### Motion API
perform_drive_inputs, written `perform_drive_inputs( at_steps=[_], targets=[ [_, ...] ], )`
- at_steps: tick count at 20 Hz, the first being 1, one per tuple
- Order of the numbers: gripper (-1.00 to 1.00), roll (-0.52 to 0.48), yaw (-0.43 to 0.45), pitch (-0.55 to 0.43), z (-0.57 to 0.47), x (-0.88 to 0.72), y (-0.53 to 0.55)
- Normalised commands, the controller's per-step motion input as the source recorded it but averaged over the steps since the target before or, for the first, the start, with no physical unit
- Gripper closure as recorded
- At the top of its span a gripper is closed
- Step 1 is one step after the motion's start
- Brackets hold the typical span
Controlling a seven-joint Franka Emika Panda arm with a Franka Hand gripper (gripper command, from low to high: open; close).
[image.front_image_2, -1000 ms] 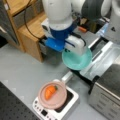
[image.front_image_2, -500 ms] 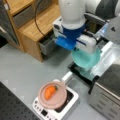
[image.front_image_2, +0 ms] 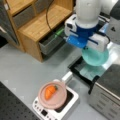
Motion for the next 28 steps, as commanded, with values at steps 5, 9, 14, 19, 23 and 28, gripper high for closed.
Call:
perform_drive_inputs(
  at_steps=[5,9,14,19,23,28],
  targets=[
    [1.0,0.022,-0.027,-0.215,-0.1,-0.25,0.13],
    [1.0,0.063,-0.022,-0.209,-0.04,-0.15,0.05],
    [1.0,0.107,-0.054,-0.191,0.05,-0.18,0.04],
    [1.0,0.112,-0.069,-0.15,0.05,-0.27,0.1],
    [1.0,0.113,-0.073,-0.116,-0.06,-0.32,0.2],
    [1.0,0.097,-0.1,-0.117,-0.12,-0.31,0.24]
  ],
)
